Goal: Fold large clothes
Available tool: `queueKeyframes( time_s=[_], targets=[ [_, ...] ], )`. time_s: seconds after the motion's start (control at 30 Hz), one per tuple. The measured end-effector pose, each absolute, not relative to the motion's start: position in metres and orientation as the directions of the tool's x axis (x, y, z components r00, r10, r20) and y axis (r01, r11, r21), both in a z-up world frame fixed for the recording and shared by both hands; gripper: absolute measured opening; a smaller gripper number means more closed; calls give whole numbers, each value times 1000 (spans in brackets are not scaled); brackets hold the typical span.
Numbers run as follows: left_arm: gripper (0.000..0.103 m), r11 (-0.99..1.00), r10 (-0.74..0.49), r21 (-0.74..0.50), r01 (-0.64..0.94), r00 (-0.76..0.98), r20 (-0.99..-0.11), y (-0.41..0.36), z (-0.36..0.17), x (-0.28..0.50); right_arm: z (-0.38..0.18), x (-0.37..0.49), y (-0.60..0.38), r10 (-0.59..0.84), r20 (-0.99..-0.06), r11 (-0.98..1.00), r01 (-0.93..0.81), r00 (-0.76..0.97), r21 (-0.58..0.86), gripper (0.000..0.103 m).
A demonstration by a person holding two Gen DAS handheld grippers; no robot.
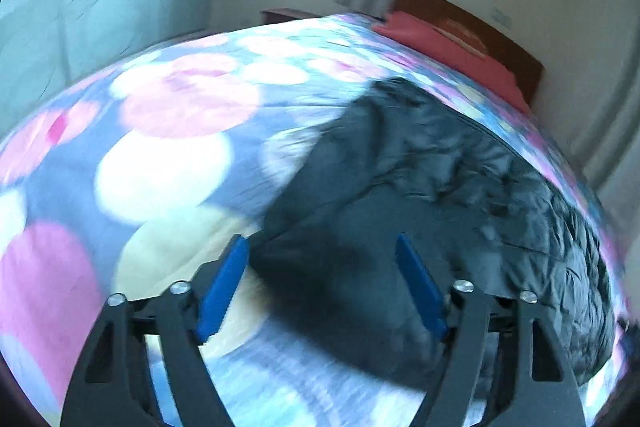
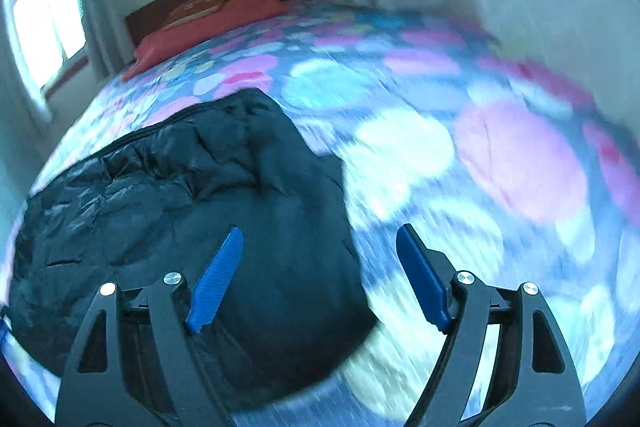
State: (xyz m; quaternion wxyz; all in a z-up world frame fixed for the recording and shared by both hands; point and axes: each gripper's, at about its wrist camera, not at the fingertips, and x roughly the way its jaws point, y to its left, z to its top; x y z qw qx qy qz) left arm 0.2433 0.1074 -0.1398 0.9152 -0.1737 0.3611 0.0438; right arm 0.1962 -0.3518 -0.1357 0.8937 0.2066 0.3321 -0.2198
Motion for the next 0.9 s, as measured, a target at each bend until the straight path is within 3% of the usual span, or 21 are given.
queueKeyframes(
  time_s=[0.1, 0.23, 0.47, 0.5, 0.53, 0.63, 0.77, 0.9],
  targets=[
    [76, 888, -102, -380, -259, 695, -712, 123, -158, 238, -152, 190, -353, -181, -706, 796, 523, 684, 303, 79],
    [84, 849, -152, -455, -267, 702, -696, 125, -164, 240, -168, 196, -349, -77, -712, 756, 506, 698, 414, 79],
    [84, 808, -241, -536, -243, 694, -678, 107, -168, 265, -174, 211, -346, -95, -712, 720, 541, 696, 434, 79],
    [76, 802, -233, -540, -257, 698, -677, 108, -169, 265, -174, 213, -344, -106, -715, 724, 546, 691, 421, 78],
    [63, 798, -226, -540, -267, 699, -679, 107, -170, 266, -174, 214, -343, -110, -715, 728, 546, 691, 416, 72],
    [40, 805, -215, -531, -265, 704, -677, 105, -168, 266, -173, 215, -338, -111, -708, 743, 531, 698, 407, 52],
    [29, 833, -205, -502, -232, 714, -669, 99, -161, 262, -166, 213, -333, -114, -688, 766, 504, 717, 399, 31],
    [24, 838, -207, -499, -220, 719, -664, 100, -154, 255, -163, 204, -333, -97, -673, 761, 491, 733, 425, 25]
  ],
)
